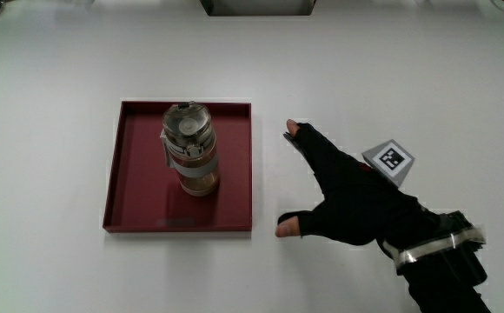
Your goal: Pick bottle
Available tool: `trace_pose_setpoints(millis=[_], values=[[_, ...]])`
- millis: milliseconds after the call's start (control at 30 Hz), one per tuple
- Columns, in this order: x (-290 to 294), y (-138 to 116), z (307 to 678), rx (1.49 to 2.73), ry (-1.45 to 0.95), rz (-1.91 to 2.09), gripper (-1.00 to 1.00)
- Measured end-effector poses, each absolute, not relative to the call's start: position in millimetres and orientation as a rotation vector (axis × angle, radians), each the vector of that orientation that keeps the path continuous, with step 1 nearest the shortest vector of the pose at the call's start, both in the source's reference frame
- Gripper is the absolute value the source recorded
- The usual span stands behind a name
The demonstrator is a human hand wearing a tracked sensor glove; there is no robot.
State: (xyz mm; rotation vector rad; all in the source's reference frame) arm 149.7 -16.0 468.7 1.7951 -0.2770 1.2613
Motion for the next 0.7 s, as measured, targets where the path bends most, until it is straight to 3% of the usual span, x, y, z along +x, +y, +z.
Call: trace_pose_setpoints(millis=[200, 433, 700], values=[[120, -25, 474, 1.729, -0.261, 1.269, 0.0], [97, -34, 507, 1.699, -0.383, 1.371, 0.0], [77, -36, 530, 1.673, -0.34, 1.375, 0.0]])
